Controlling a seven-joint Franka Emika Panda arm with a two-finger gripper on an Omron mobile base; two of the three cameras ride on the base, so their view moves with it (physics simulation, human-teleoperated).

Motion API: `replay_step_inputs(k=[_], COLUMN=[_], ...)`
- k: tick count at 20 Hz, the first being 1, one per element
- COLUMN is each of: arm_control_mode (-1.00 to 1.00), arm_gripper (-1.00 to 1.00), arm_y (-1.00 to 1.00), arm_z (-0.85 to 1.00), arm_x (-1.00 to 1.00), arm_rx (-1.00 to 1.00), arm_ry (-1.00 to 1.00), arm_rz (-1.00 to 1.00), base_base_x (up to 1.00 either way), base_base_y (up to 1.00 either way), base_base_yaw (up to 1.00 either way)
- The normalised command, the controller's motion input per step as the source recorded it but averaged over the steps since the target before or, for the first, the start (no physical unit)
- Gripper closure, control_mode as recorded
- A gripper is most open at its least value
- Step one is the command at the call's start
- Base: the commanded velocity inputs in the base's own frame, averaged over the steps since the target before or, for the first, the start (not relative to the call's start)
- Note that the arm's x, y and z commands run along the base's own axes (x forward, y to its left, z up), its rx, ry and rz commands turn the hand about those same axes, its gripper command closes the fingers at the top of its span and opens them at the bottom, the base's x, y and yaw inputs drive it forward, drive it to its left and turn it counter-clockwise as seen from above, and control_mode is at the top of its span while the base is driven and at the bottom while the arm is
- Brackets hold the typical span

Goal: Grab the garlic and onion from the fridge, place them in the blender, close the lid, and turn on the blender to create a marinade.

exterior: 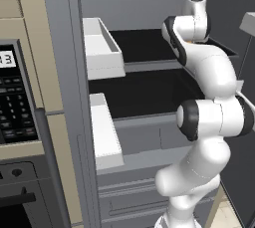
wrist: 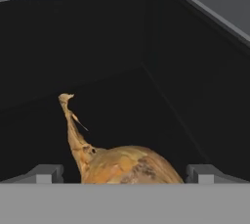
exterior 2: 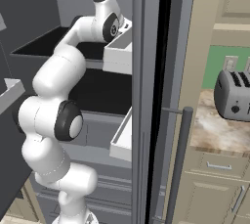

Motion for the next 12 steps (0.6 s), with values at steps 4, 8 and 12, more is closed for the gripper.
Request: replay_step_inputs(k=[4, 8, 12], arm_control_mode=[-1.0, -1.0, -1.0], arm_gripper=[-1.0, 1.0, 1.0], arm_y=[0.0, 0.0, 0.0], arm_z=[-0.38, -0.43, -0.44], arm_x=[-0.08, 0.0, -0.02], arm_rx=[0.0, -0.01, -0.01], arm_ry=[-0.03, 0.0, 0.0], arm_rz=[0.03, 0.02, 0.03], base_base_x=[0.0, 0.0, 0.0], base_base_y=[0.0, 0.0, 0.0], base_base_yaw=[0.0, 0.0, 0.0])
